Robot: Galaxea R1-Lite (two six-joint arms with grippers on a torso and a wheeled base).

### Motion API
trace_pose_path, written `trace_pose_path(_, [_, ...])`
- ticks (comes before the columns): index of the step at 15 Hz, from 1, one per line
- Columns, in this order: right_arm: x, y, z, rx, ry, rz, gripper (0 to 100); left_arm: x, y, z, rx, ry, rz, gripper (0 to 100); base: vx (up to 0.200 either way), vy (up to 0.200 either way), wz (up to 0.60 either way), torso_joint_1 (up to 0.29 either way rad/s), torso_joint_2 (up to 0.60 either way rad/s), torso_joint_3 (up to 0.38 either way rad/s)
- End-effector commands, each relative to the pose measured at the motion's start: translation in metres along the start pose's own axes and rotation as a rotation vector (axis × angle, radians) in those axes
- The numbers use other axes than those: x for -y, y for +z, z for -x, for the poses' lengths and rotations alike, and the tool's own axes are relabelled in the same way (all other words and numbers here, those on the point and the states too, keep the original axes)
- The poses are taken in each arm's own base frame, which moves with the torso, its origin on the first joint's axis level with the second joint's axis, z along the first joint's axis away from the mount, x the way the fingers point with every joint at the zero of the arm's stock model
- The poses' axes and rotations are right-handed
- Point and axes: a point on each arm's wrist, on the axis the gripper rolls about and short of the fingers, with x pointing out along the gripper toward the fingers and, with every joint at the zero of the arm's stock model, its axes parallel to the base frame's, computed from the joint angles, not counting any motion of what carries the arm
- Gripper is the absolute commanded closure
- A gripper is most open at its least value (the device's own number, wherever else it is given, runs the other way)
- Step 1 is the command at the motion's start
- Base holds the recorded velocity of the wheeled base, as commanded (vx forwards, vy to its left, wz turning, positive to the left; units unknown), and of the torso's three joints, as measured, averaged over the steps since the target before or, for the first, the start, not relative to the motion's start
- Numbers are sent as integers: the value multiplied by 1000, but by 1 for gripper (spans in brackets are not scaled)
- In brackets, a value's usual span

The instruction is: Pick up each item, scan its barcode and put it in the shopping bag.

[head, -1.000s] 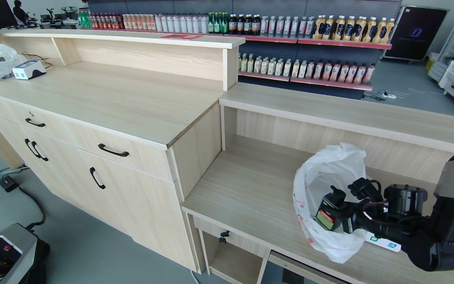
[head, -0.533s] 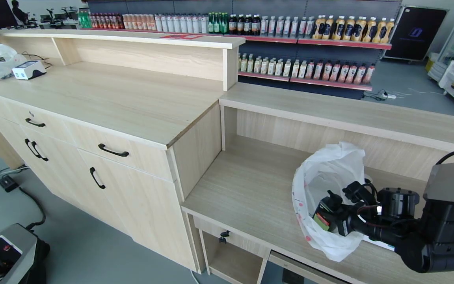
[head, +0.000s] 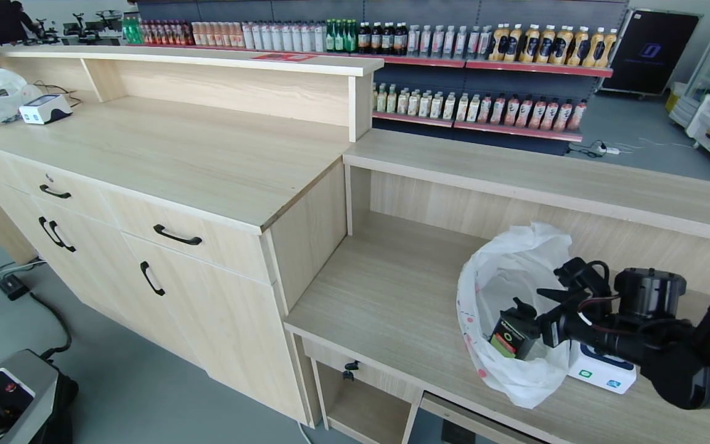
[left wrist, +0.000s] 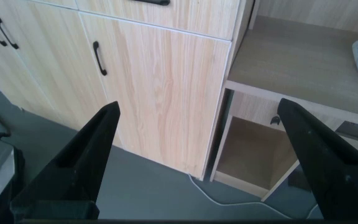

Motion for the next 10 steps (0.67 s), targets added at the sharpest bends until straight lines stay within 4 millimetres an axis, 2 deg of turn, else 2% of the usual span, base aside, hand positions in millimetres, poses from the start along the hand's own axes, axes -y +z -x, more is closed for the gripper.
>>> trace_pose_path(1, [13, 80, 103, 138, -182, 53, 0, 0, 0, 0, -1, 0, 0, 0, 0, 0, 0, 0, 0, 0])
trace_pose_path(3, [6, 92, 163, 141, -301, 55, 0, 0, 0, 0, -1, 0, 0, 0, 0, 0, 0, 0, 0, 0])
trace_pose_path(4, [7, 87, 189, 102, -409, 92, 0, 0, 0, 0, -1, 0, 0, 0, 0, 0, 0, 0, 0, 0])
trace_pose_path(5, [12, 84, 207, 77, -514, 100, 0, 0, 0, 0, -1, 0, 0, 0, 0, 0, -600, 2, 2, 2])
trace_pose_path(6, [12, 84, 212, 72, -535, 95, 0, 0, 0, 0, -1, 0, 0, 0, 0, 0, -600, 2, 7, 2])
trace_pose_path(10, [-3, 67, 232, -122, -677, -95, 0, 0, 0, 0, -1, 0, 0, 0, 0, 0, -600, 5, 4, 0])
